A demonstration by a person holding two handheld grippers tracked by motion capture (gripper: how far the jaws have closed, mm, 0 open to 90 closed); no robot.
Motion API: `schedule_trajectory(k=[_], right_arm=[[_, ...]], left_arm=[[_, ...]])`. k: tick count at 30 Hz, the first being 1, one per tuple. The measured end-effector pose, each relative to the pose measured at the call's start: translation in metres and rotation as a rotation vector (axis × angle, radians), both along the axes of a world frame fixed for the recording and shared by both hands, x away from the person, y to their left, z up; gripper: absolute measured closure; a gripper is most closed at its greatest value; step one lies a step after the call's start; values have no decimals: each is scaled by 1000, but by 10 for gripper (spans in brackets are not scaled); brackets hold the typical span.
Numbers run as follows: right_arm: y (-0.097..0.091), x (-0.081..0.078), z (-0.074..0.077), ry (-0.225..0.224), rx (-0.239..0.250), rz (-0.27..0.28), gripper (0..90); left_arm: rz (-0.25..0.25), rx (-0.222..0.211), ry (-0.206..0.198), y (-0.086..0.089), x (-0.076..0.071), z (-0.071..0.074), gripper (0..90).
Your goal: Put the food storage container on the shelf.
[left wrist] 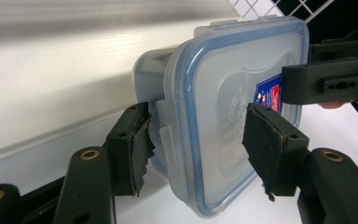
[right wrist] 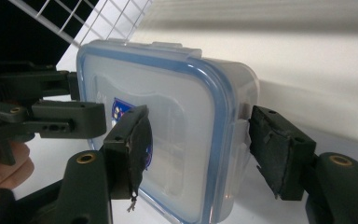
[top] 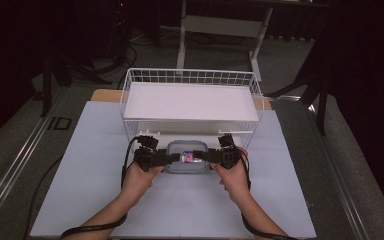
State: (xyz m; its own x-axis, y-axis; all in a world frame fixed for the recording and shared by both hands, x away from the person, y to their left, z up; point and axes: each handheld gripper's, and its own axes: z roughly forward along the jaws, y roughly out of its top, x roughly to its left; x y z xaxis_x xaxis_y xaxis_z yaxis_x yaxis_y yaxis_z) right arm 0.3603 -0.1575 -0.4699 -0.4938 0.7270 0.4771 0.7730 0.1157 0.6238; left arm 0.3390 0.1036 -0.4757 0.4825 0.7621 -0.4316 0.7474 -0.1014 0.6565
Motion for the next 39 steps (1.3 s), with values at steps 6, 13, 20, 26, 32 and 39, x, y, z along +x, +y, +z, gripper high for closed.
schedule_trajectory(k=[6,13,20,26,32,39], right_arm=[[1,13,-2,-6,5,-13,385],[1,23,-8,15,20,-37,384],[0,32,-14,11,19,-47,382],[0,36,-14,48,32,-68,381],[2,36,-19,5,20,-77,379],[1,39,-26,-2,38,-89,382]], left_arm=[[4,11,-16,-1,13,0,432],[4,12,-17,-1,22,-7,430],[9,15,-23,-3,30,-13,427],[30,17,-17,-5,35,-13,427],[26,12,-25,-5,38,-20,424],[37,-3,-42,-3,43,-24,424]])
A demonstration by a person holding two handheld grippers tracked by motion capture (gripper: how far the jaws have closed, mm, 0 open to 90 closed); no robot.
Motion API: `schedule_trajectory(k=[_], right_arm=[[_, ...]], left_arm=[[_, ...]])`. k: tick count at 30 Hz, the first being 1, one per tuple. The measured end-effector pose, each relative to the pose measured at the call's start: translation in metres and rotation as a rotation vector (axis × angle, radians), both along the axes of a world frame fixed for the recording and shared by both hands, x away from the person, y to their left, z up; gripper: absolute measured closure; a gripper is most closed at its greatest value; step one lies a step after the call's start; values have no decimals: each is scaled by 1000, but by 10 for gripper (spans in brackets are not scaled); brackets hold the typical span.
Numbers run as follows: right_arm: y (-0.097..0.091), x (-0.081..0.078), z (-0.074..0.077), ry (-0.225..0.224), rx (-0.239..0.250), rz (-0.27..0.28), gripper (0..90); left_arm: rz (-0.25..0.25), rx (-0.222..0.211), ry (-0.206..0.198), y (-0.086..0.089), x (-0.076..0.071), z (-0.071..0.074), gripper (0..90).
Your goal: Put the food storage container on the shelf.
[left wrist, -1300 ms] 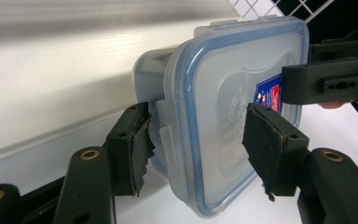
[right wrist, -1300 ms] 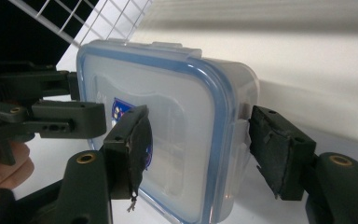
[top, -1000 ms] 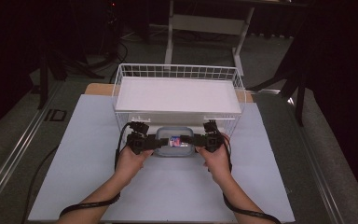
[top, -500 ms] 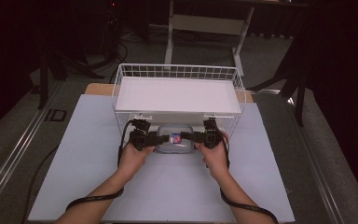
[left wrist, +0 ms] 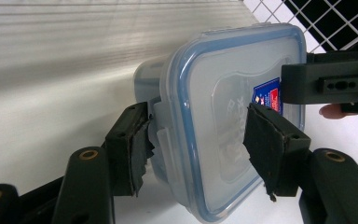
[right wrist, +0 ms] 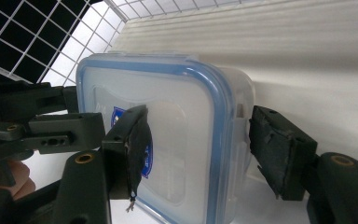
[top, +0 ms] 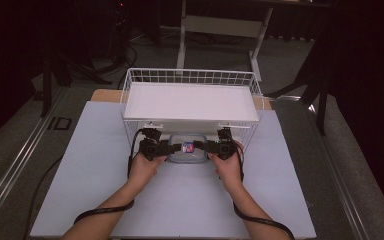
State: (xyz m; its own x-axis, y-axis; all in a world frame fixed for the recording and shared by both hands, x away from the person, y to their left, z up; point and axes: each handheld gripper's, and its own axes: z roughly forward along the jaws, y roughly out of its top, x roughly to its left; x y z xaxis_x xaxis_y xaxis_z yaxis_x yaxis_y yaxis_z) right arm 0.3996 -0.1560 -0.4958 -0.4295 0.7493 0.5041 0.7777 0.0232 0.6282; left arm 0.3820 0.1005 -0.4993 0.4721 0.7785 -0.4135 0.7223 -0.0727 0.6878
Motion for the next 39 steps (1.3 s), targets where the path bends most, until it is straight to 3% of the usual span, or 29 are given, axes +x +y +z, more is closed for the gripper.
schedule_trajectory(k=[3,4,6,7,11,13,15,16,20,24,27,31,32,35,37,38,39], right_arm=[[1,1,3,7,-5,-12,381],[2,-1,5,68,17,-27,382],[3,-1,5,64,14,-27,382],[1,1,1,-12,6,-17,381],[4,0,-1,-55,-11,-11,381],[4,0,-3,-104,-20,-9,382],[5,-1,-3,-110,-15,-9,382],[4,1,-5,-143,-24,-5,381],[7,3,-6,-169,-47,-4,380],[8,4,-6,-167,-54,-9,368],[10,5,-7,-173,-75,-23,352],[11,4,-9,-191,-56,-18,348],[12,4,-9,-253,-106,-24,351],[12,0,-3,-287,-123,-19,351],[13,-4,1,-280,-127,-16,350],[12,-5,3,-309,-139,-12,350],[11,-6,4,-301,-130,0,348]], left_arm=[[-18,13,-18,0,2,1,423],[-16,4,-13,1,3,1,423],[-14,-9,-17,1,3,0,423],[-17,-26,-21,4,4,-3,423],[-24,-63,-38,7,6,-9,422],[-32,-48,-60,6,6,-10,403],[-30,-46,-68,5,5,-10,385],[-30,-44,-71,4,5,-10,381],[-13,-32,-90,4,6,-10,373],[1,-29,-89,4,10,-10,363],[29,-7,-115,4,10,-9,364],[40,13,-117,2,9,-7,364],[40,18,-117,2,9,-7,364],[16,8,-136,6,9,-6,377],[22,7,-145,7,6,-4,377],[25,19,-149,7,4,-3,377],[27,23,-154,7,2,-2,377]])
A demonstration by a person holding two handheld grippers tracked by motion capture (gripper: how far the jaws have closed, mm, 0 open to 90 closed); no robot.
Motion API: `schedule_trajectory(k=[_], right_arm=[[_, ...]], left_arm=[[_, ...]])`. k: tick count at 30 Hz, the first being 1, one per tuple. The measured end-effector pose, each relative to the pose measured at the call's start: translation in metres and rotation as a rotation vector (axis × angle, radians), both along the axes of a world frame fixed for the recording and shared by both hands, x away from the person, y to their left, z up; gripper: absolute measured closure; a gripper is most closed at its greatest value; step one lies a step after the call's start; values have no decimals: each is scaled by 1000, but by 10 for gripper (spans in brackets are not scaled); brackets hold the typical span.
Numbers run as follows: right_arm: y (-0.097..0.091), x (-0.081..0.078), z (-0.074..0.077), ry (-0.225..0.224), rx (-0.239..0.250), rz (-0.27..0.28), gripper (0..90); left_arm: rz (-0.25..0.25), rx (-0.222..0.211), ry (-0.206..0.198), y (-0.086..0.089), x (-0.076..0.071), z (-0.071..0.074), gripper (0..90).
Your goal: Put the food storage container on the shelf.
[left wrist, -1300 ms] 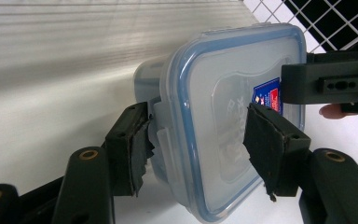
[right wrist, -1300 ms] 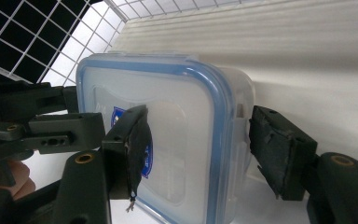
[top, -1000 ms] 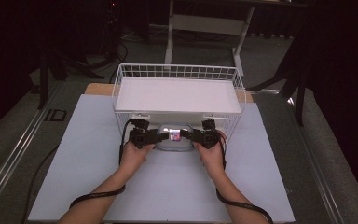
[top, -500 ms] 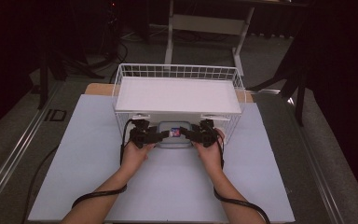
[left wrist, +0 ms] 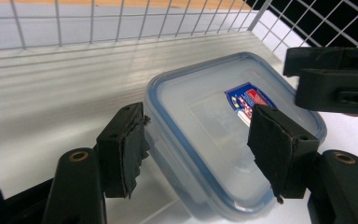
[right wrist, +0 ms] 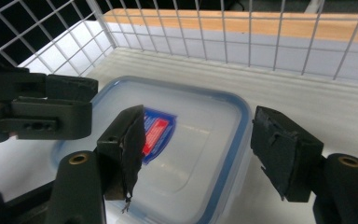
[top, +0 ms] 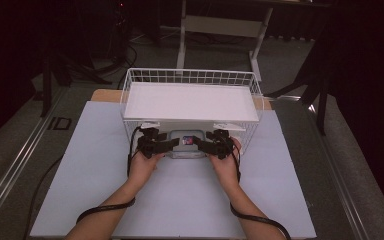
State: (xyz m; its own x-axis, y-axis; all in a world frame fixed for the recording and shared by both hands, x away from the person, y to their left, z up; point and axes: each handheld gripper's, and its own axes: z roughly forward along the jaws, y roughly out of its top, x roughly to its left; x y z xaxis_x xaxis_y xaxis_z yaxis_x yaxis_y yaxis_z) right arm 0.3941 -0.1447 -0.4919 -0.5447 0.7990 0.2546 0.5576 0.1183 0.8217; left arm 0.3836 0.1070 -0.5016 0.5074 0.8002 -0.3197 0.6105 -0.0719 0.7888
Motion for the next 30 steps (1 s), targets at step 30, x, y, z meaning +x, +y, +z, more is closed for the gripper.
schedule_trajectory(k=[30], right_arm=[[4,-60,7,-42,-64,75,430]], left_arm=[[-57,-29,-47,53,-97,11,351]])
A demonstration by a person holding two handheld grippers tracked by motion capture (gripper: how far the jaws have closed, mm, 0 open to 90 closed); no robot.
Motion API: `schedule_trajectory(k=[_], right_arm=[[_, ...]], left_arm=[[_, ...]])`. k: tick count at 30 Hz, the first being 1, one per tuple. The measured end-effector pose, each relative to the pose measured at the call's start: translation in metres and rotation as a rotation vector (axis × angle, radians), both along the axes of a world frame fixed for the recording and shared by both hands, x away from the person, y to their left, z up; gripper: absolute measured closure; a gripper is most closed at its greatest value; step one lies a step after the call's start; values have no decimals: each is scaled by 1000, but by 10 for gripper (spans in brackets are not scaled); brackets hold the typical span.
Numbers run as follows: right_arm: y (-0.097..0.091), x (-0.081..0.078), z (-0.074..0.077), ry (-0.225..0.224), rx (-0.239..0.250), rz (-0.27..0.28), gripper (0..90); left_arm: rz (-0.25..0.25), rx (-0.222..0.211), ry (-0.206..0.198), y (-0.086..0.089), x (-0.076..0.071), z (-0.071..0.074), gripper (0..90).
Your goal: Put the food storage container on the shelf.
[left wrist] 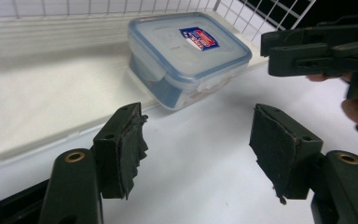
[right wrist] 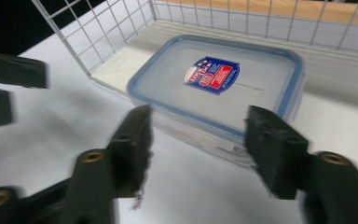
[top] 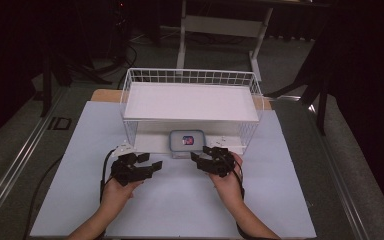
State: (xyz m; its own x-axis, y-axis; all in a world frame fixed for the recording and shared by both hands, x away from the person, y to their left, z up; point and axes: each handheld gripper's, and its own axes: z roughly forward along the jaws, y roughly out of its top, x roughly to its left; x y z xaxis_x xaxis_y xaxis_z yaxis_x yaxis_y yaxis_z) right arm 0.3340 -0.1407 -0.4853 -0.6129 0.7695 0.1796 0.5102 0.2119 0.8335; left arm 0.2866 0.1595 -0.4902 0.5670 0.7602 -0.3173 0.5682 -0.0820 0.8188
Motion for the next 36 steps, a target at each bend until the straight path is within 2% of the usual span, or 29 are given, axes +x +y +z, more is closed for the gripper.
schedule_trajectory(k=[2,5,6,7,8,10,11,12,13,14,15,16,17,18,19,20,22,23,25,26,30,31,36], right_arm=[[2,-2,-1,0,14,-13,432],[3,-3,-3,0,4,-14,435],[5,-5,-4,-3,-9,-15,472],[6,-5,-5,-2,-16,-14,490],[7,-6,-6,3,-19,-15,505],[10,-7,-8,0,-29,-20,536],[10,-7,-8,0,-29,-20,536],[12,-8,-10,-2,-38,-20,558],[12,-8,-10,-2,-38,-20,558],[12,-8,-11,-2,-40,-20,585],[13,-8,-14,5,-45,-22,629],[13,-8,-14,5,-45,-22,629],[13,-8,-15,10,-48,-18,683],[14,-8,-18,12,-50,-8,763],[14,-8,-19,17,-52,-1,808],[14,-8,-19,17,-52,-1,808],[15,-7,-23,40,-54,3,883],[16,-7,-25,45,-55,12,896],[17,-6,-28,47,-70,11,899],[17,-6,-30,56,-73,5,899],[17,-4,-35,74,-89,-10,900],[17,-2,-38,83,-99,-8,900],[18,2,-40,84,-105,-22,900]], left_arm=[[-48,-6,-9,7,-10,-1,291],[-66,-9,-22,10,-16,-1,267],[-79,-15,-23,12,-18,-1,219],[-87,-4,-49,13,-21,-3,174],[-87,-4,-49,13,-21,-3,164],[-102,11,-83,15,-26,-10,113],[-102,11,-83,15,-26,-10,57],[-115,37,-74,14,-28,-13,20],[-115,37,-74,14,-28,-13,20],[-112,47,-87,14,-30,-15,20],[-98,76,-103,14,-33,-17,20],[-98,76,-103,14,-33,-17,19],[-99,79,-107,15,-34,-18,19],[-104,61,-113,16,-35,-19,19],[-104,61,-113,16,-35,-19,19],[-100,61,-114,17,-36,-21,19],[-76,95,-157,16,-40,-22,19],[-73,107,-170,15,-41,-22,6],[-101,85,-155,14,-42,-23,5],[-110,87,-147,14,-42,-25,5],[-114,93,-140,12,-42,-29,5],[-106,99,-148,11,-43,-30,5],[-107,81,-155,13,-42,-29,6]])
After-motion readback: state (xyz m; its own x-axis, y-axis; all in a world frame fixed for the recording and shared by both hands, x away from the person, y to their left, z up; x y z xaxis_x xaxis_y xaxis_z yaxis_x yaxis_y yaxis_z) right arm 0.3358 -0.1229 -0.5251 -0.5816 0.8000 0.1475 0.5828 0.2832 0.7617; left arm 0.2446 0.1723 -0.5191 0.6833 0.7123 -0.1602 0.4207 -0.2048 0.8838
